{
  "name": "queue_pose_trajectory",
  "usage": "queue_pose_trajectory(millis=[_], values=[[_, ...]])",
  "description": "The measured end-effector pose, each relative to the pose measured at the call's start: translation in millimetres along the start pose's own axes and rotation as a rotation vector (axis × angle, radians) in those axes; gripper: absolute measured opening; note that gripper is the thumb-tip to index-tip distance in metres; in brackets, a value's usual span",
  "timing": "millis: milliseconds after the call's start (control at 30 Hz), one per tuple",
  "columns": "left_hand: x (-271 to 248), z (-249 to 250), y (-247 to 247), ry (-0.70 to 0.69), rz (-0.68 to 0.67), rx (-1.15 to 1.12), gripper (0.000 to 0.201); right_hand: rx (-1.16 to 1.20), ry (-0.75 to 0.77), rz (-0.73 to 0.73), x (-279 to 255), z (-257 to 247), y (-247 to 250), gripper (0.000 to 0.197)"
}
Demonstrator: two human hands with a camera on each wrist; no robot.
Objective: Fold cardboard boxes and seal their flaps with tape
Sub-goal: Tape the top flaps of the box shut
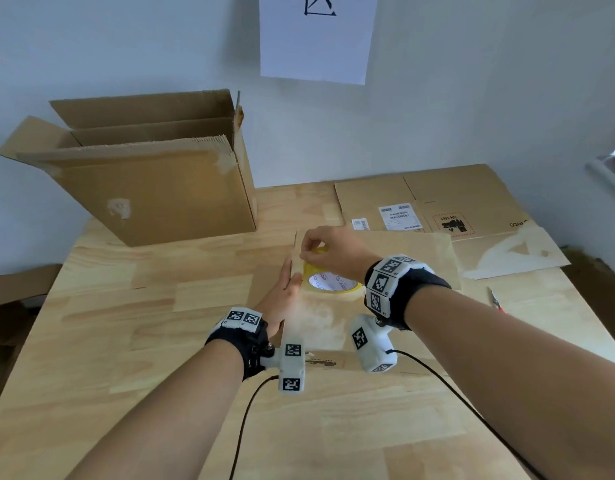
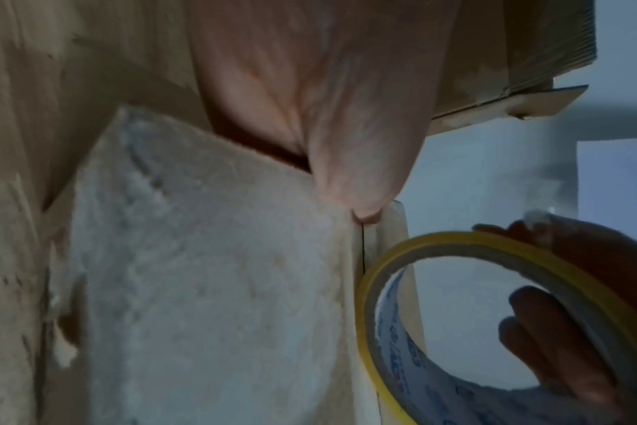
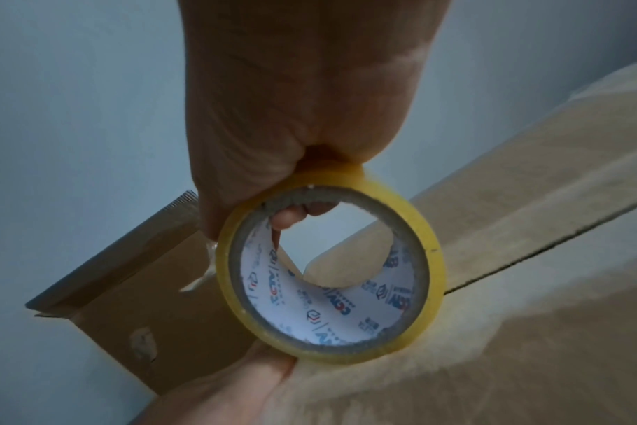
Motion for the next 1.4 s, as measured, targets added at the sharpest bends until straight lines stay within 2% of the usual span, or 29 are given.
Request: queue_pose_trajectory(millis=[133,200,267,333,400,500,633,733,800,900,1033,1133,1300,1400], values=[[3.1,1.0,7.4,0.016,-0.041,0.048,0.056,0.014,-0.047,0.031,-2.3,6.8,-0.7,0.007],[7.6,6.7,17.6,0.014,-0.039,-0.003,0.046,-0.004,-0.053,0.032,-2.5,5.9,-2.4,0.008],[9.2,21.0,39.3,-0.017,0.109,-0.101,0.024,-0.014,-0.056,0.024,-1.7,3.1,-3.3,0.008],[2.1,39.3,56.9,-0.046,0.230,-0.269,0.026,-0.027,-0.062,0.011,0.9,0.5,-4.0,0.007],[-7.1,51.4,54.1,-0.029,0.185,-0.379,0.033,-0.048,-0.080,-0.003,3.8,0.0,-5.5,0.008],[-18.4,52.8,33.9,0.016,0.021,-0.291,0.036,-0.123,-0.100,-0.044,8.3,-1.7,-9.4,0.011],[-18.7,45.4,36.1,-0.007,0.094,-0.372,0.022,-0.231,-0.114,-0.092,11.3,-7.8,-14.9,0.015],[-15.6,41.6,37.7,0.013,0.121,-0.409,0.015,-0.263,-0.088,-0.113,15.0,-13.6,-16.6,0.029],[-12.1,40.7,35.6,0.012,0.137,-0.400,0.015,-0.178,-0.114,-0.139,13.1,-13.9,-11.5,0.032],[-4.7,38.8,35.7,0.002,0.176,-0.389,0.018,-0.099,-0.185,-0.191,9.7,-1.8,-5.8,0.025],[0.4,27.9,36.6,0.024,0.196,-0.376,0.019,-0.090,-0.297,-0.213,3.7,18.8,-9.8,0.044],[-0.6,16.0,29.4,0.082,0.172,-0.429,0.024,-0.087,-0.291,-0.154,-0.3,14.1,-13.4,0.054],[-2.6,18.0,25.1,0.065,0.148,-0.484,0.025,-0.132,-0.223,-0.178,-3.3,2.0,-10.7,0.051],[-5.6,18.6,25.7,0.067,0.171,-0.501,0.026,0.039,-0.250,-0.208,-8.3,6.5,-8.3,0.037]])
Point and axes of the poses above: each hand's wrist, its own x-axis towards the middle knuckle, its own y-axis out of the back of the hand, z = x × y, the point moved 8 cm from there along x, towards the middle knuckle, and after that the axes turned 10 degrees about -x, right-handed, at the moved point
